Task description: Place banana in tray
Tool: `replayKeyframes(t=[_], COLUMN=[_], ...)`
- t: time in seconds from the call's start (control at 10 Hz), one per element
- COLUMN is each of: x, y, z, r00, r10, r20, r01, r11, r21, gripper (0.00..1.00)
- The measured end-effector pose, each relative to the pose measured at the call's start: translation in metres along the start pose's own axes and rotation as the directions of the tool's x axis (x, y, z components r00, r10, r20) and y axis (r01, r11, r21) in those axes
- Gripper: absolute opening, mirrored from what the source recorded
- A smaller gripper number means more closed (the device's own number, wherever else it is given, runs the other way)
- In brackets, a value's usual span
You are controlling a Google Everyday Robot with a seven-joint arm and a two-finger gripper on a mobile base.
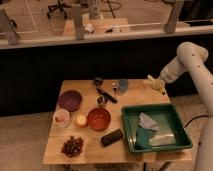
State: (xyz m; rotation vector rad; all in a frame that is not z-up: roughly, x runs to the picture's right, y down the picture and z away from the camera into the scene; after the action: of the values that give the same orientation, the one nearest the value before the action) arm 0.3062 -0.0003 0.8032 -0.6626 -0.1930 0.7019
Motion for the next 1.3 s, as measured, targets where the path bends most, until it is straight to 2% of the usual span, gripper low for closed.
replayKeyframes(t=[0.2,0.6,0.7,0.8,1.0,1.2,1.3], x=[0.024,0.066,0.083,0.095,0.121,0.132,0.133], y=[0.012,0.053,0.061,0.061,0.061,0.064,0.066], z=[-0.003,-0.008,-0.009,-0.011,-0.009,-0.002,-0.002], r00=[1.0,0.999,0.998,0.998,0.998,0.997,0.997], r10=[-0.006,-0.045,-0.054,-0.054,-0.053,-0.047,-0.047], r20=[0.023,0.027,0.032,0.037,0.044,0.065,0.069], r01=[0.006,0.046,0.055,0.054,0.053,0.049,0.049], r11=[1.0,0.999,0.998,0.998,0.999,0.999,0.998], r21=[-0.019,-0.019,-0.016,-0.01,-0.003,-0.023,-0.032], gripper=[0.0,0.0,0.04,0.1,0.31,0.52,0.58])
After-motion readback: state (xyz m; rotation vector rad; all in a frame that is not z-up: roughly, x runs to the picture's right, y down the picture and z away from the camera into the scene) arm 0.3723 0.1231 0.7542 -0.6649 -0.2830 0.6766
